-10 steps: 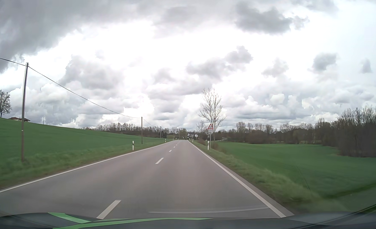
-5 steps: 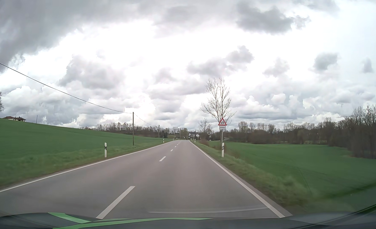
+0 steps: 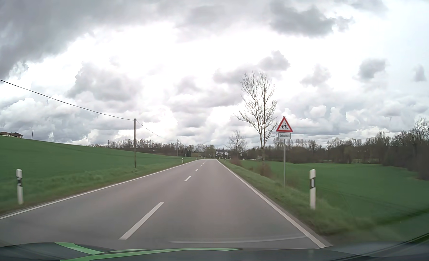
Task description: Follow the waypoints while adhering to traffic rules and regulations
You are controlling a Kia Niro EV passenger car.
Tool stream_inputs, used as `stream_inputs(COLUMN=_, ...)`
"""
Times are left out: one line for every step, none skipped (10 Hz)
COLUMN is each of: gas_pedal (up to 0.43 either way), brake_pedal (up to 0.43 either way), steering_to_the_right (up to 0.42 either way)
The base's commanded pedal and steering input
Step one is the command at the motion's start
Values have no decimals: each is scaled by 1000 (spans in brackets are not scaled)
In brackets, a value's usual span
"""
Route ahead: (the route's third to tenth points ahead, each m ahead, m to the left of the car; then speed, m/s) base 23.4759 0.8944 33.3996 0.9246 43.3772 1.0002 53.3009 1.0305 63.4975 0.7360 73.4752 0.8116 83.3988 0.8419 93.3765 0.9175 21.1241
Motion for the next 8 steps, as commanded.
stream_inputs(gas_pedal=311, brake_pedal=0, steering_to_the_right=-3)
stream_inputs(gas_pedal=311, brake_pedal=0, steering_to_the_right=-3)
stream_inputs(gas_pedal=311, brake_pedal=0, steering_to_the_right=-2)
stream_inputs(gas_pedal=311, brake_pedal=0, steering_to_the_right=-2)
stream_inputs(gas_pedal=311, brake_pedal=0, steering_to_the_right=-3)
stream_inputs(gas_pedal=311, brake_pedal=0, steering_to_the_right=-3)
stream_inputs(gas_pedal=311, brake_pedal=0, steering_to_the_right=-2)
stream_inputs(gas_pedal=311, brake_pedal=0, steering_to_the_right=-3)
